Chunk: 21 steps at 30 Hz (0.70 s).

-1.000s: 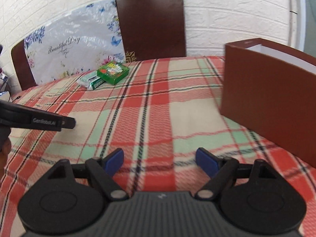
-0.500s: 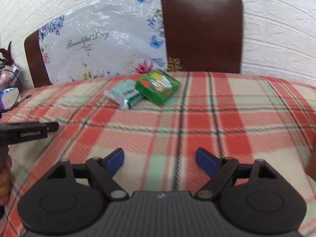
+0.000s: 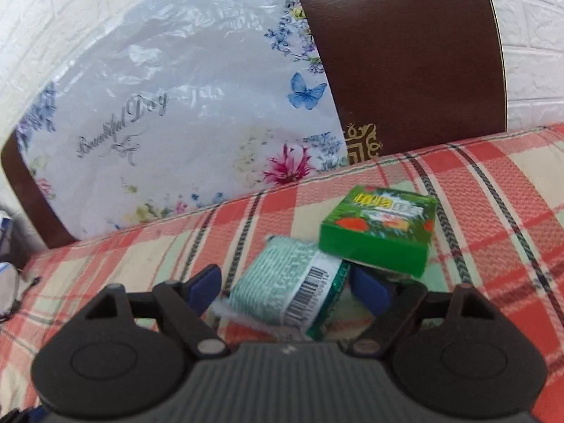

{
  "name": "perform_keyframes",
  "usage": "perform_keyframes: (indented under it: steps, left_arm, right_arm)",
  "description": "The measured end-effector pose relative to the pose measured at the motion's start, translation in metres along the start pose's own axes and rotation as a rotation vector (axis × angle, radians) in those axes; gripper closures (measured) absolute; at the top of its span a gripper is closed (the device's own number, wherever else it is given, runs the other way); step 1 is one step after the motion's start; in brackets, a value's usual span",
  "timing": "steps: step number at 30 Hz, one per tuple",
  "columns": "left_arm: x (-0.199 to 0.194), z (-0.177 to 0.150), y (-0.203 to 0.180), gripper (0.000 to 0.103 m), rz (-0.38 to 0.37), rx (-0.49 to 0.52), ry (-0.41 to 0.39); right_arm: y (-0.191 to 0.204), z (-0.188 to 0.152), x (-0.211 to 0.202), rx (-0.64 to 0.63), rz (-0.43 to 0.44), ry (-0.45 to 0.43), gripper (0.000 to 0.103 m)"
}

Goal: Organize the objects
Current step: 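Withdraw the left gripper and reach for the mint-green packet, then grasp the mint-green wrapped packet with the left gripper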

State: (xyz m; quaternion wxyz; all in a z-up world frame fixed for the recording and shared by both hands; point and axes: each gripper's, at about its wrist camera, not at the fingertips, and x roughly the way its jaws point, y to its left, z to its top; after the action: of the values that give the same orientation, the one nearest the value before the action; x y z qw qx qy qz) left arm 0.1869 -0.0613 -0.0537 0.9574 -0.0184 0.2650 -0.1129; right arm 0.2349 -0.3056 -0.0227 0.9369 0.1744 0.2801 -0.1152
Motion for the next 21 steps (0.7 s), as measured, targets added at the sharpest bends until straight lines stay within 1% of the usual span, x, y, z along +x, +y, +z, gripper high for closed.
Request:
perform_keyframes:
  steps: [1, 4, 7, 10, 13, 15, 16, 17, 18, 19, 20, 21]
  left_arm:
    - [0.0, 0.0, 0.0, 0.041, 0.0, 0.0, 0.0]
    - [0.0, 0.0, 0.0, 0.041, 0.0, 0.002, 0.001]
    - [0.0, 0.0, -0.001, 0.04, 0.0, 0.006, 0.003]
    - [0.001, 0.001, -0.002, 0.04, 0.005, 0.017, 0.006]
    - [0.001, 0.002, -0.006, 0.039, 0.02, 0.041, 0.012]
    - [-0.002, 0.002, -0.015, 0.039, 0.044, 0.087, 0.032]
    - [-0.007, 0.002, -0.021, 0.039, 0.045, 0.102, 0.05]
    - [-0.015, 0.001, -0.027, 0.04, 0.012, 0.093, 0.078]
    - [-0.024, 0.0, -0.032, 0.041, -0.047, 0.072, 0.111]
    - [-0.035, -0.002, -0.039, 0.041, -0.112, 0.047, 0.146]
    - [-0.046, -0.004, -0.047, 0.041, -0.183, 0.02, 0.187]
    - [-0.056, -0.005, -0.054, 0.041, -0.262, -0.01, 0.236]
  right_arm:
    - [0.003, -0.001, 0.001, -0.025, -0.031, -0.003, 0.056]
    - [-0.001, -0.009, -0.009, -0.07, -0.017, 0.009, 0.057]
    - [-0.01, -0.03, -0.037, -0.151, -0.005, 0.023, 0.057]
    - [-0.026, -0.061, -0.085, -0.24, 0.024, 0.045, 0.057]
    - [-0.047, -0.09, -0.14, -0.3, 0.026, 0.069, 0.057]
    - [-0.061, -0.109, -0.174, -0.324, 0.011, 0.076, 0.057]
    - [-0.068, -0.118, -0.19, -0.333, -0.001, 0.073, 0.057]
    - [-0.074, -0.126, -0.205, -0.34, -0.018, 0.066, 0.055]
    - [-0.079, -0.133, -0.218, -0.342, -0.03, 0.059, 0.051]
    - [-0.083, -0.137, -0.228, -0.34, -0.037, 0.056, 0.039]
    - [-0.088, -0.14, -0.236, -0.331, -0.035, 0.057, 0.03]
    - [-0.094, -0.144, -0.244, -0.318, -0.027, 0.057, 0.029]
